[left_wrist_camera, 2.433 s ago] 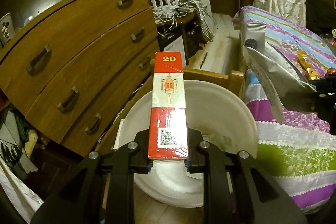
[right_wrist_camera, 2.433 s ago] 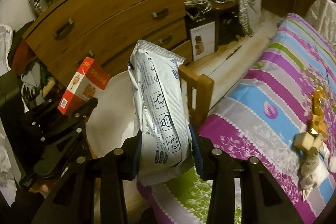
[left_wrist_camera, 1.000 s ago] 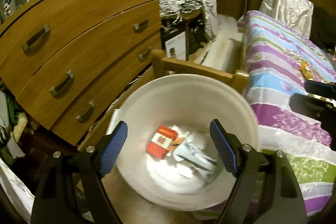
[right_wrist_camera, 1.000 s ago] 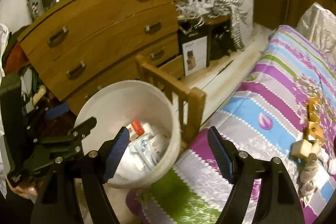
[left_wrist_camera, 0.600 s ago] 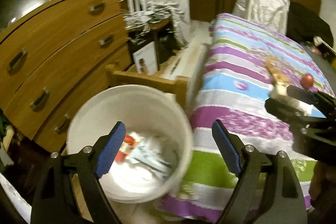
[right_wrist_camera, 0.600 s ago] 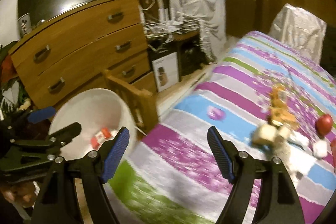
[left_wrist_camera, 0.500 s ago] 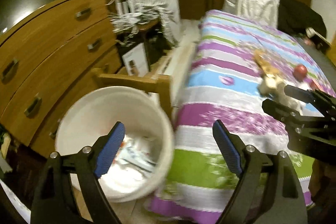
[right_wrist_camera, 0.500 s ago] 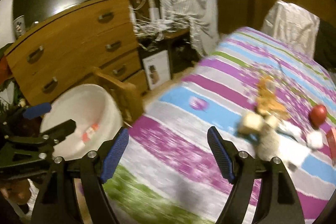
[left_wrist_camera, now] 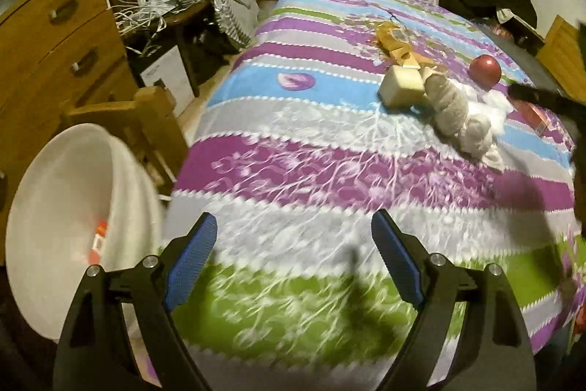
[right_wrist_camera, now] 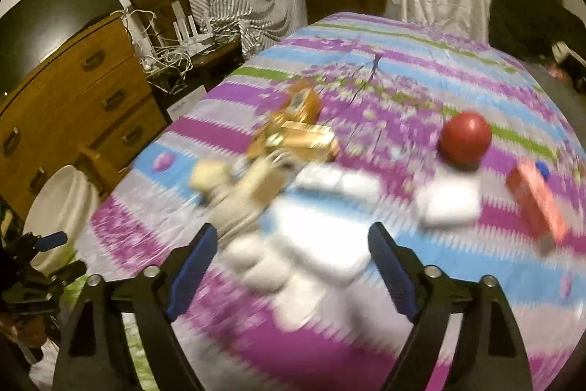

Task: Collect trash
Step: 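Move both tools back toward the remaining items on the bed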

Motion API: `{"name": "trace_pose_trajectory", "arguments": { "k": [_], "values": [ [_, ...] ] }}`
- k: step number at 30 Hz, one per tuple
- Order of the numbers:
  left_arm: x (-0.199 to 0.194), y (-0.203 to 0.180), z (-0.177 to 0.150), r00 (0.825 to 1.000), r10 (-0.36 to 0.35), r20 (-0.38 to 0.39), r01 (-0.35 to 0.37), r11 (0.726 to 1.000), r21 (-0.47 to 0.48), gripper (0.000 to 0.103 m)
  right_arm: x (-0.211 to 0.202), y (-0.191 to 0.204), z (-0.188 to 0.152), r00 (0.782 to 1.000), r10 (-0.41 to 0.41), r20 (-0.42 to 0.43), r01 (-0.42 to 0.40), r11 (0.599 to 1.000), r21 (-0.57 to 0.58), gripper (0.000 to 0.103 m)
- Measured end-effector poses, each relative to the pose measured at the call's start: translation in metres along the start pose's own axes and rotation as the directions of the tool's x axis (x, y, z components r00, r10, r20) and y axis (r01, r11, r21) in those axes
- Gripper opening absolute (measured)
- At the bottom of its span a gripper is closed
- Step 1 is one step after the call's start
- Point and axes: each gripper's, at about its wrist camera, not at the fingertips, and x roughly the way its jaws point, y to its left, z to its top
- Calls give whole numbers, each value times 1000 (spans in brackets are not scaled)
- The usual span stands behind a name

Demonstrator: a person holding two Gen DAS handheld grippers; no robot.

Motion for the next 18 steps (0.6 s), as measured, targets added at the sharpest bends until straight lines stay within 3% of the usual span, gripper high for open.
{"name": "trace_pose_trajectory", "arguments": {
  "k": [1, 4, 6, 9, 14, 15, 16, 17, 18],
  "values": [
    [3, -2, 2, 1000, -9, 2, 9, 1000, -6, 83, 9, -7, 16, 1000, 0, -16, 0, 1000, -24, 86],
    [8, 0, 4, 1000, -29, 10, 30, 999, -25, 83, 49, -18, 62, 987, 87, -136, -105, 985, -135, 87],
    [15, 4, 4, 999, -48, -4, 47, 998, -34, 83, 77, -16, 84, 976, 52, -212, -108, 959, -263, 87],
    [24, 10, 7, 998, -57, -23, 56, 997, -51, 83, 118, -11, 104, 949, 32, -313, -159, 907, -390, 87],
    [36, 29, 12, 997, -72, -35, 68, 991, -116, 85, 166, -2, 110, 898, 82, -433, -293, 845, -447, 87],
    [39, 32, 12, 996, -77, -38, 71, 989, -130, 85, 179, 3, 101, 859, 117, -499, -364, 824, -434, 84],
    [41, 34, 13, 996, -75, -38, 69, 988, -140, 85, 182, 11, 91, 847, 108, -521, -377, 813, -444, 78],
    [42, 35, 13, 997, -70, -37, 64, 988, -140, 85, 183, 17, 84, 858, 81, -508, -360, 801, -479, 74],
    [42, 35, 14, 997, -64, -35, 59, 989, -137, 86, 173, 19, 82, 869, 108, -483, -364, 801, -475, 52]
  ]
}}
